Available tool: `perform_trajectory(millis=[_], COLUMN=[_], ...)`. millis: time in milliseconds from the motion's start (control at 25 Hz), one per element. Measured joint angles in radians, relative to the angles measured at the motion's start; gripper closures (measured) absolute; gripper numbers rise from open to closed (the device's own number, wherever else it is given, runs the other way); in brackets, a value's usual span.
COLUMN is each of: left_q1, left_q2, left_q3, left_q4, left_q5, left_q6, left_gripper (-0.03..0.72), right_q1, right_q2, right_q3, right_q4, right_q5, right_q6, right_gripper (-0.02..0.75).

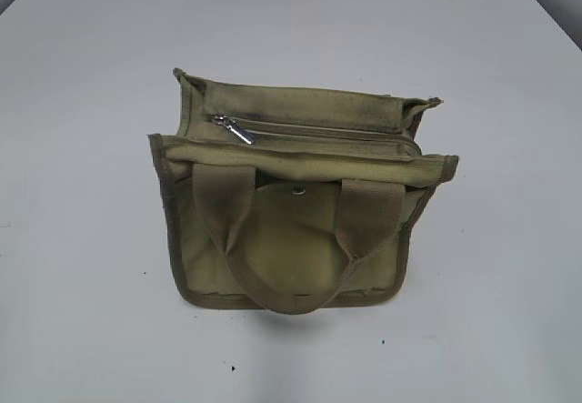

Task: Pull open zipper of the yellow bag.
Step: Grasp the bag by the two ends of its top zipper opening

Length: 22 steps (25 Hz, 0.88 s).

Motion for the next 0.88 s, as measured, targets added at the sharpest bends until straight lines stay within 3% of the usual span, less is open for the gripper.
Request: perform_trajectory(millis=[880], left_q1=[0.0], left_q2=[0.0], left_q3=[0.0], left_q4=[0.0], left_q5=[0.0], left_q6=[0.0], left_gripper=[0.234], right_q1=[0.0], right_q2=[0.0], right_q3=[0.0], right_q4=[0.0], right_q5=[0.0], right_q6=[0.0], right_gripper=[0.153])
